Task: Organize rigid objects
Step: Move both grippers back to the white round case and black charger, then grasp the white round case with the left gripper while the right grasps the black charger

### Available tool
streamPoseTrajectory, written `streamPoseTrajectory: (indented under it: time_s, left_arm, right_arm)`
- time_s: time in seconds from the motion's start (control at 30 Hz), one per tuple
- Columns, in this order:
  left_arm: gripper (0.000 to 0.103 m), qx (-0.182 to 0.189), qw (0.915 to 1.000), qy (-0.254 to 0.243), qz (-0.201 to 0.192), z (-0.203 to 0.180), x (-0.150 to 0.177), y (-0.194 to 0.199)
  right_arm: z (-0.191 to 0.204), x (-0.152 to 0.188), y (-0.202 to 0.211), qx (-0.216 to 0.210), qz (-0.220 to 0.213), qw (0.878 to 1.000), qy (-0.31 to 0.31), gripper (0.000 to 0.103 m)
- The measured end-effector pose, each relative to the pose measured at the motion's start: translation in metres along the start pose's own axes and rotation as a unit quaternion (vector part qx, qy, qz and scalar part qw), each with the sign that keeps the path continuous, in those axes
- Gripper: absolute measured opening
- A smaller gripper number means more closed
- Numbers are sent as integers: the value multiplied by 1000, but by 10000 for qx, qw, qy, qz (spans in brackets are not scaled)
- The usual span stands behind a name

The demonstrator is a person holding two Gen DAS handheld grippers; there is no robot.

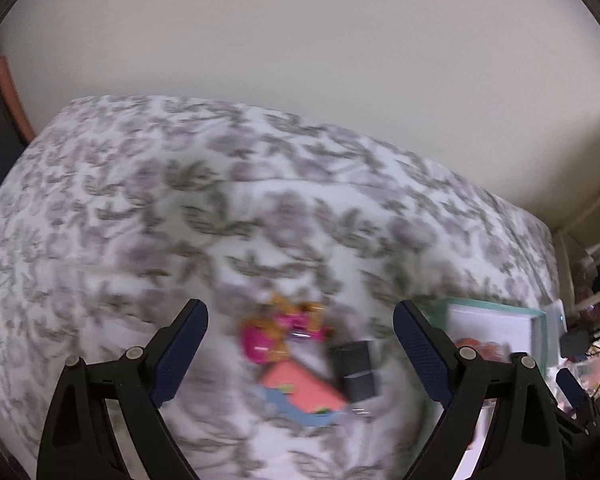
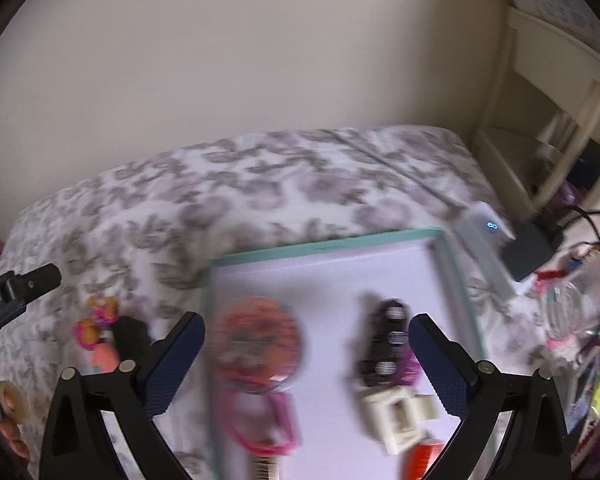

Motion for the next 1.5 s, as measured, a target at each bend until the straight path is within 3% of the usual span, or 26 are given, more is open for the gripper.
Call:
streamPoseTrajectory:
  time_s: [0.3,0.5,0.6,0.83,1.07,1.23,1.5]
  left_arm:
    - [94,-342,9962,760,271,101,-1,-10]
    - [94,-685,9892,1217,439,163,7,-21]
    - [94,-682,9864,1408,496,181,9,-27]
    - [94,-540,9854,1464,675,179,12,-48]
    - [94,-425,9825,1500,1015,167,23,-74]
    - [94,-455,9785,1635,1173,169,31,-85]
    - [75,-386,9766,1668,1299,166,38,-92]
  right_arm:
    - [88,15,-2,-636,-29,9958,654,103]
    - [124,27,-17,-726,112,9930,928,103]
    - [134,31,-25,-745,166,9921,996,103]
    - [147,43,-48,-759,364,9896,1163,101]
    - [147,50,-65,-710,480,9894,1172,79]
    - [143,54,-75,-673,594,9891,1168,73]
    - [145,58,-80,-620,623,9880,1273,57]
Point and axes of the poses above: each gripper's, at about its wrist camera, not at the fingertips, and y roughly against the way its jaws point, z to its left, x to its underside, the point moved 2 cm from there along -y, roughly the way its jaws point, and after that the axes turned 4 degrees about -y, right-handed, at the moved point
